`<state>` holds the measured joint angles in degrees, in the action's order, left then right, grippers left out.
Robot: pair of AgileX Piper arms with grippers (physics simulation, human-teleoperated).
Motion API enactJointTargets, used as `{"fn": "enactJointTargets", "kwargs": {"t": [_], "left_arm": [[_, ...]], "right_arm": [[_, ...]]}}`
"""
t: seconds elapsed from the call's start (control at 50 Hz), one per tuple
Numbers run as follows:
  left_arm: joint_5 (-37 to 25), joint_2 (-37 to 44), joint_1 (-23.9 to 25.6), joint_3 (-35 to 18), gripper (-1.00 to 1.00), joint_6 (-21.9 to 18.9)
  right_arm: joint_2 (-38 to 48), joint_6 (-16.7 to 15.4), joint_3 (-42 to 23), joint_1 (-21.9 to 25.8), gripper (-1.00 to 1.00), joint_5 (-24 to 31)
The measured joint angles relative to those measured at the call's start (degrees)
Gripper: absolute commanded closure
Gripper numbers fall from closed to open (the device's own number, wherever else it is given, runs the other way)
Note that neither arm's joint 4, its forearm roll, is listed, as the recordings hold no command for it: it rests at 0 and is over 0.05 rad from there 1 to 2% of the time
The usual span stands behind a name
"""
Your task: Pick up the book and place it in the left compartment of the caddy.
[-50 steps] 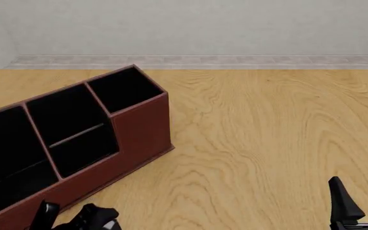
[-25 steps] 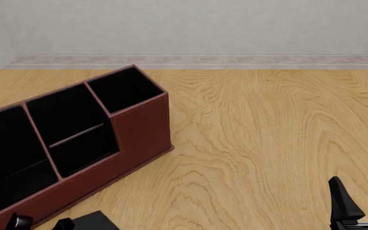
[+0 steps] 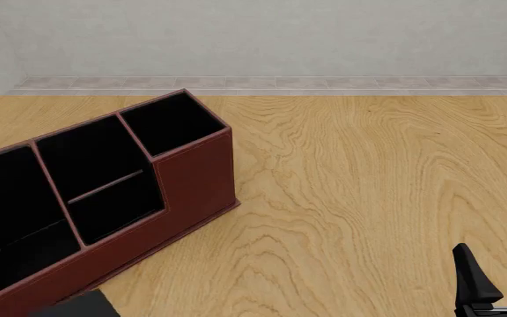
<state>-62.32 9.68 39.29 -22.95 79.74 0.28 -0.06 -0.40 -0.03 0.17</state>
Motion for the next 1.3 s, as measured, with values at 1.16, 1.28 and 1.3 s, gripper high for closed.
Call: {"fn": "enactJointTargets", "kwargs": {"t": [1.16, 1.28, 1.3], "left_arm": [[-7.6, 10.1, -27.1, -14.3, 1.00, -22.2], [-7.6, 10.2, -29.5, -15.0, 1.00, -23.6], [-7.6, 10.2, -29.8, -15.1, 1.00, -23.8]], "right_arm": [[0.0, 0.0, 0.0, 0.0, -1.00, 0.0], [0.0, 0.0, 0.0, 0.0, -1.00, 0.0], [0.0, 0.0, 0.0, 0.0, -1.00, 0.0]]}}
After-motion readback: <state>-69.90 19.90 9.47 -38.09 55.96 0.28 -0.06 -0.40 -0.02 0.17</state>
